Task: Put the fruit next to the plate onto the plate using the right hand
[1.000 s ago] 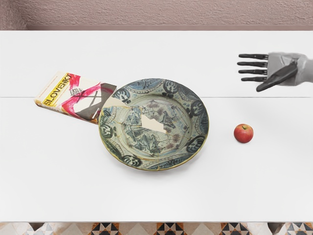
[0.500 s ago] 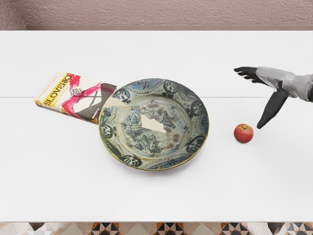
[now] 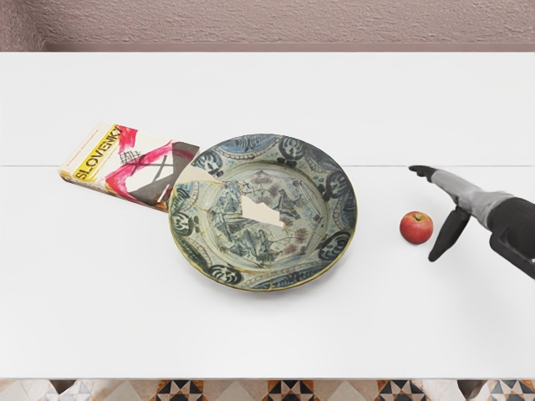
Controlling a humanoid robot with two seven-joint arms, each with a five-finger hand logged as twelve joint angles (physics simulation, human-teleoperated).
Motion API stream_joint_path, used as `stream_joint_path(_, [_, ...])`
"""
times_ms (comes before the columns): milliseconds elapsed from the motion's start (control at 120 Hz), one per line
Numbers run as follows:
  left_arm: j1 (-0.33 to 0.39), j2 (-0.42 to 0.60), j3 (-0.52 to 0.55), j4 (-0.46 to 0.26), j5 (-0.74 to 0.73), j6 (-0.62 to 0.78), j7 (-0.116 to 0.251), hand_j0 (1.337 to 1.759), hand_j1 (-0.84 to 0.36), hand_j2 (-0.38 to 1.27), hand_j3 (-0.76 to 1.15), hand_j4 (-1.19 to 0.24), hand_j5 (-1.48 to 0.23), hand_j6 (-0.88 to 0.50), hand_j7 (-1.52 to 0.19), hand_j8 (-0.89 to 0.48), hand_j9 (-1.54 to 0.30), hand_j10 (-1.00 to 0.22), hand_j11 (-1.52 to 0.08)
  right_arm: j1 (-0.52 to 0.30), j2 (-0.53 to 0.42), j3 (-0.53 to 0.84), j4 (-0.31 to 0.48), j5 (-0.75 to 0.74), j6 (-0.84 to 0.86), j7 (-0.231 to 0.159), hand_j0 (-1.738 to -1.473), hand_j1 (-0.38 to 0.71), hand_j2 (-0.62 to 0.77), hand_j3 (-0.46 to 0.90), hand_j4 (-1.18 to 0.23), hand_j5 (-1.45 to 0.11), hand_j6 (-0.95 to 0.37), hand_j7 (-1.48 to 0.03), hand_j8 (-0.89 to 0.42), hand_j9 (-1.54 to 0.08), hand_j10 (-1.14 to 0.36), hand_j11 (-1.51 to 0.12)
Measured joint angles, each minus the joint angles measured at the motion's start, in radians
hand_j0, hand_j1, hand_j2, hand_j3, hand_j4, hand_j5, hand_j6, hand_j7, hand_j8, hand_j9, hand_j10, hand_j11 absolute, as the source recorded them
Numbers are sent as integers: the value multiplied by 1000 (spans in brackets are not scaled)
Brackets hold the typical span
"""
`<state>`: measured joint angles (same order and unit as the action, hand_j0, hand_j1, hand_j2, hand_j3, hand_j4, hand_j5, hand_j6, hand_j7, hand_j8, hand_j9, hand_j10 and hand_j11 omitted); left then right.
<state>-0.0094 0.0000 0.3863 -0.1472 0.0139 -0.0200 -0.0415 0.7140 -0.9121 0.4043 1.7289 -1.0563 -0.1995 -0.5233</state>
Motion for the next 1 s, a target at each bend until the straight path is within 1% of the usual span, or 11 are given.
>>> stream_joint_path(108, [0,0,0,0,0,0,0,1658,69,47,0,-234,-304,-234,-304,-234,-304,-234,-304,-1,25,-19,0,-7,-45,-16,-1658,-257,-12,0,-85,-104,-88,-103,-86,-104,-84,-103])
stream_joint_path(300, [0,0,0,0,0,0,0,1658,69,47,0,-234,-304,-234,-304,-234,-304,-234,-304,-1,55,-45,-5,-46,-105,-24,-1658,-163,-28,0,-163,-206,-166,-205,-164,-206,-162,-205])
stream_joint_path(417, [0,0,0,0,0,0,0,1658,69,47,0,-234,-304,-234,-304,-234,-304,-234,-304,-8,60,-53,-7,-93,-125,-31,-1658,-102,-38,0,-214,-272,-216,-271,-215,-272,-213,-272])
stream_joint_path(567, [0,0,0,0,0,0,0,1658,69,47,0,-234,-304,-234,-304,-234,-304,-234,-304,-38,62,-61,-8,-172,-168,-48,-1658,-47,-47,0,-259,-331,-261,-330,-260,-331,-258,-330])
stream_joint_path(792, [0,0,0,0,0,0,0,1658,69,47,0,-234,-304,-234,-304,-234,-304,-234,-304,-72,95,-64,-7,-226,-199,-53,-1658,5,-55,0,-302,-388,-305,-387,-303,-388,-302,-387])
stream_joint_path(1000, [0,0,0,0,0,0,0,1658,69,47,0,-234,-304,-234,-304,-234,-304,-234,-304,-83,106,-64,-6,-243,-211,-53,-1658,70,-66,0,-356,-458,-358,-458,-357,-458,-356,-458])
